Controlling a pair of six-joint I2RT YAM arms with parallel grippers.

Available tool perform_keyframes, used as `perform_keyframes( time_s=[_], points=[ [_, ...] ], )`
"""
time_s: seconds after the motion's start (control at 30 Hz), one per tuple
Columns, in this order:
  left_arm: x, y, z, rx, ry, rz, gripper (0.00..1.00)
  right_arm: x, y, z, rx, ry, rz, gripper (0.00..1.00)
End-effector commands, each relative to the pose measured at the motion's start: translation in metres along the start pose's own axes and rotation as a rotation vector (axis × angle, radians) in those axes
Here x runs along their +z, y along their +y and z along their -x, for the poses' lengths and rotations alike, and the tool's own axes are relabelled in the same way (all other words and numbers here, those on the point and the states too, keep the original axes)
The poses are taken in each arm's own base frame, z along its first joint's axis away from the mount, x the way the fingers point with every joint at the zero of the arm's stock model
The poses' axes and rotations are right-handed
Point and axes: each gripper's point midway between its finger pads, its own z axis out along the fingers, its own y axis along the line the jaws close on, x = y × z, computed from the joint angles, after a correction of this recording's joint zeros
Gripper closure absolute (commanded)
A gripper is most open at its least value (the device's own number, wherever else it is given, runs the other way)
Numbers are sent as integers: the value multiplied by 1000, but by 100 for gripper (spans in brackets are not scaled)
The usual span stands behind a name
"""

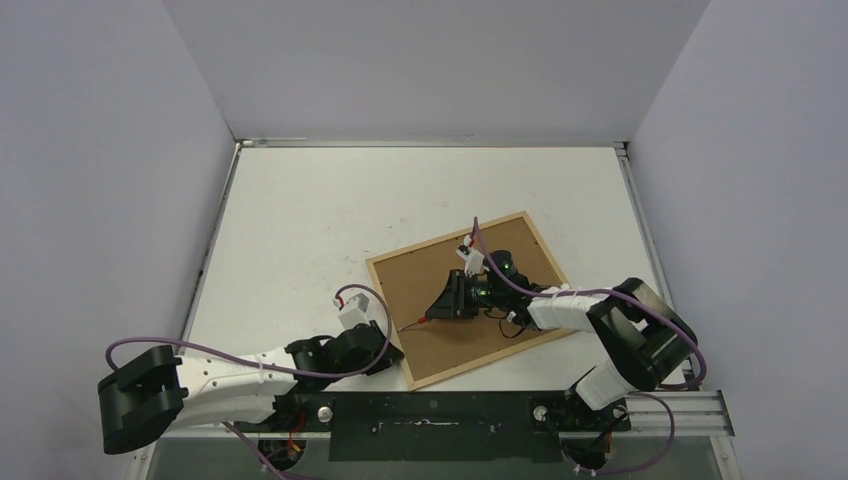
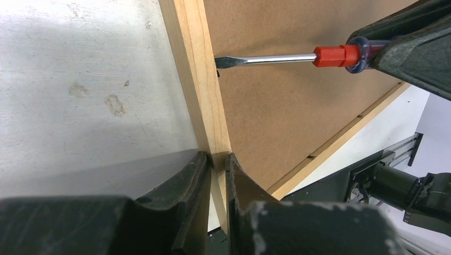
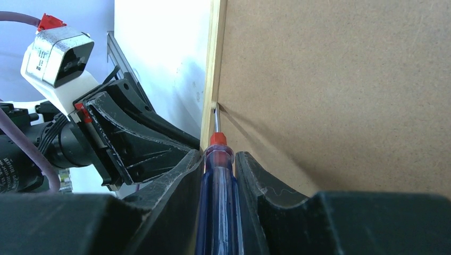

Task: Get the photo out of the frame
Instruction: Release the photo frame item from the photo frame.

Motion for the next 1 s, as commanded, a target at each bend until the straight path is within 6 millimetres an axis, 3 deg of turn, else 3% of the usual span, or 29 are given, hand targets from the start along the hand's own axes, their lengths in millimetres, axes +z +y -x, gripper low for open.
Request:
perform_keyframes(
  time_s=[0.0, 0.43, 0.97],
  points=[
    [-7, 94, -23, 129, 94, 332, 95, 8, -4, -2, -51, 1, -32, 100],
    [-6, 104, -27, 134, 114, 385, 100, 3, 14, -21, -231, 45, -179, 100],
    [-8, 107, -26, 123, 103, 374, 100, 18, 74, -46, -417, 108, -140, 100]
  ],
)
